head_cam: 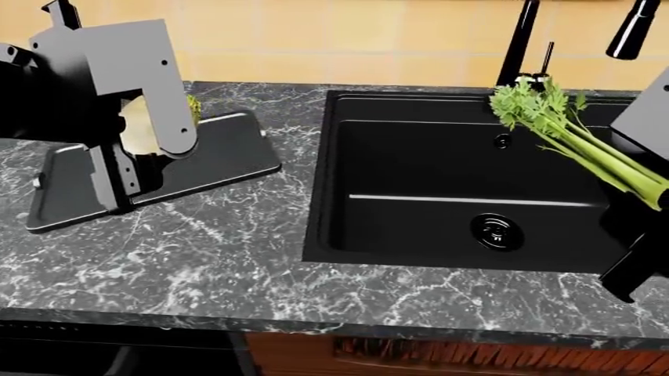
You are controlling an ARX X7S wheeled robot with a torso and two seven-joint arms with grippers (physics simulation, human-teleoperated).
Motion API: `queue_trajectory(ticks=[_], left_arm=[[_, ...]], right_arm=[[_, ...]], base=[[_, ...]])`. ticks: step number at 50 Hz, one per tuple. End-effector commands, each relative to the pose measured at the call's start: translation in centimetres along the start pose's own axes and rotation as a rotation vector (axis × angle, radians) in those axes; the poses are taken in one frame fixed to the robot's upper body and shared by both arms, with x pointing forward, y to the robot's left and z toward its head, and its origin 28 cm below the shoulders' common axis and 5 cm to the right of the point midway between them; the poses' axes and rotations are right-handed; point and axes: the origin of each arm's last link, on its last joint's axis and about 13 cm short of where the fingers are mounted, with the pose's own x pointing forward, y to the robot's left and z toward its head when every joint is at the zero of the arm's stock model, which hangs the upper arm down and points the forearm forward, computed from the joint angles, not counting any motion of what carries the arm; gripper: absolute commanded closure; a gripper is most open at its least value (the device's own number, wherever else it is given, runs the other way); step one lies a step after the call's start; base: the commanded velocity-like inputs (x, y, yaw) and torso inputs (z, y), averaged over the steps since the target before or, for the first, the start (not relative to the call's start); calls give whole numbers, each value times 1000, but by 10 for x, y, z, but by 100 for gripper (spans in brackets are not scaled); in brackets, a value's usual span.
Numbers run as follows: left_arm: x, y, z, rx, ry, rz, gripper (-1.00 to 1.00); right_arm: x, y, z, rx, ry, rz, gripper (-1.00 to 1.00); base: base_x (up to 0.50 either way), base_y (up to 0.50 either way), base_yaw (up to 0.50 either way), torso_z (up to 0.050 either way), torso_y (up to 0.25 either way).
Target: Pick up the fruits and vegetables and place them in the sink. Turn on the sink faucet to wash them. Then turn the sink off and put them in the tray.
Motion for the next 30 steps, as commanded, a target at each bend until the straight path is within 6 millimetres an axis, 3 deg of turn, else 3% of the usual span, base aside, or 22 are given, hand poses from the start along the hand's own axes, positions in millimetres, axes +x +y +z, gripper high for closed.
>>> queue_trajectory(ticks=[1, 20, 30], left_arm=[[-6, 3, 1, 9, -7, 50, 100], [-3, 0, 2, 24, -14, 39, 100], [-2, -1, 2, 24, -15, 34, 100]], right_arm=[[3, -1, 1, -31, 33, -44, 100], [5, 2, 2, -48, 20, -26, 100], [5, 3, 2, -62, 12, -22, 100]], base=[[-26, 499, 0, 0, 0], [-26, 499, 0, 1, 1], [0, 0, 500, 1, 1]])
